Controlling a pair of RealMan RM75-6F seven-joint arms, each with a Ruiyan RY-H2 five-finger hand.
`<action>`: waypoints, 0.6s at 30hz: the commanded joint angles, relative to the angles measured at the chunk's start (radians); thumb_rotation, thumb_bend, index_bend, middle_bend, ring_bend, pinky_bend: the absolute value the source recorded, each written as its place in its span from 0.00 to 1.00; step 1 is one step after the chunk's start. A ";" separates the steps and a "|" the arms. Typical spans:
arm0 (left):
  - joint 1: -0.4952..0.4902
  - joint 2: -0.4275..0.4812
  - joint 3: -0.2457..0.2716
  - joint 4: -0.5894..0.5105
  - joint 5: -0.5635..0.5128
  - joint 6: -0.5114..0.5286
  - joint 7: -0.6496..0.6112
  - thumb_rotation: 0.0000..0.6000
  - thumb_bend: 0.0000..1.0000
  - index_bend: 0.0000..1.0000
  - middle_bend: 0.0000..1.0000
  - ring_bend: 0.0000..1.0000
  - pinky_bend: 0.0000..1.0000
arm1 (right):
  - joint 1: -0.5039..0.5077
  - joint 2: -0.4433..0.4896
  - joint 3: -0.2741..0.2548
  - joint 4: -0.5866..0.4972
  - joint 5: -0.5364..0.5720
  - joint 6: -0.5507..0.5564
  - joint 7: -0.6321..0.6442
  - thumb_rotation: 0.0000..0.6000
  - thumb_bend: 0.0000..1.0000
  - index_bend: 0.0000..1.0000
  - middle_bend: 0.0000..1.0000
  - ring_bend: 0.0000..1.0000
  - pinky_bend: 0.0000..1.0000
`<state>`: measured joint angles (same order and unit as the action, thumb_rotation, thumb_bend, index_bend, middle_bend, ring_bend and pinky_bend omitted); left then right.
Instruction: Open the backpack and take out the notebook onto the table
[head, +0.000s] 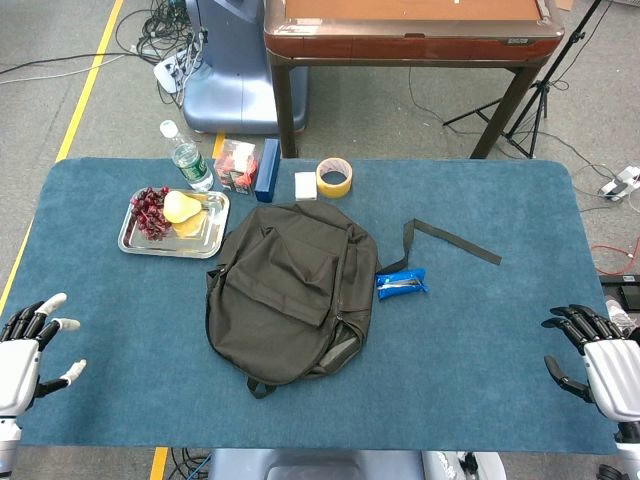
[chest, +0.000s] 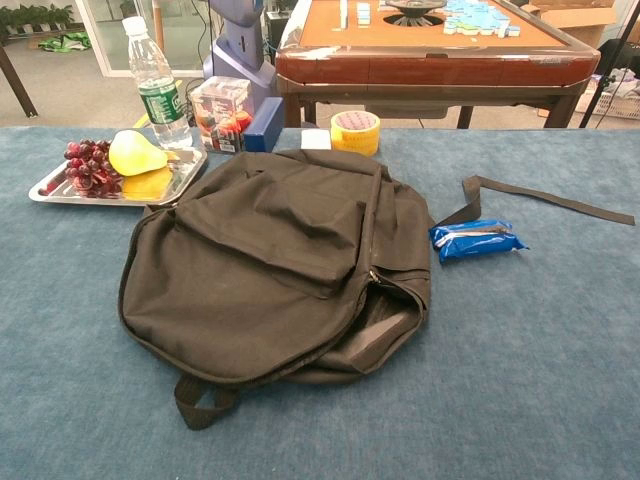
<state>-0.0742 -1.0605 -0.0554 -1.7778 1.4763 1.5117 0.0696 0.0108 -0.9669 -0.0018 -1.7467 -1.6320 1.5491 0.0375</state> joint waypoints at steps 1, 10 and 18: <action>-0.001 0.000 -0.001 0.001 0.002 0.000 -0.001 1.00 0.21 0.37 0.14 0.10 0.07 | 0.001 -0.001 0.000 0.000 0.000 -0.001 0.001 1.00 0.36 0.35 0.25 0.17 0.28; -0.019 -0.002 0.000 0.023 0.024 -0.021 -0.025 1.00 0.21 0.37 0.14 0.10 0.07 | -0.002 0.010 0.018 -0.009 -0.001 0.029 -0.007 1.00 0.36 0.35 0.25 0.17 0.28; -0.098 0.000 0.020 0.070 0.115 -0.120 -0.111 1.00 0.21 0.37 0.14 0.10 0.07 | -0.001 0.040 0.039 -0.044 0.002 0.050 -0.040 1.00 0.36 0.35 0.25 0.17 0.28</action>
<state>-0.1520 -1.0599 -0.0427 -1.7206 1.5693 1.4147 -0.0222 0.0097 -0.9286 0.0353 -1.7888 -1.6308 1.5980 -0.0002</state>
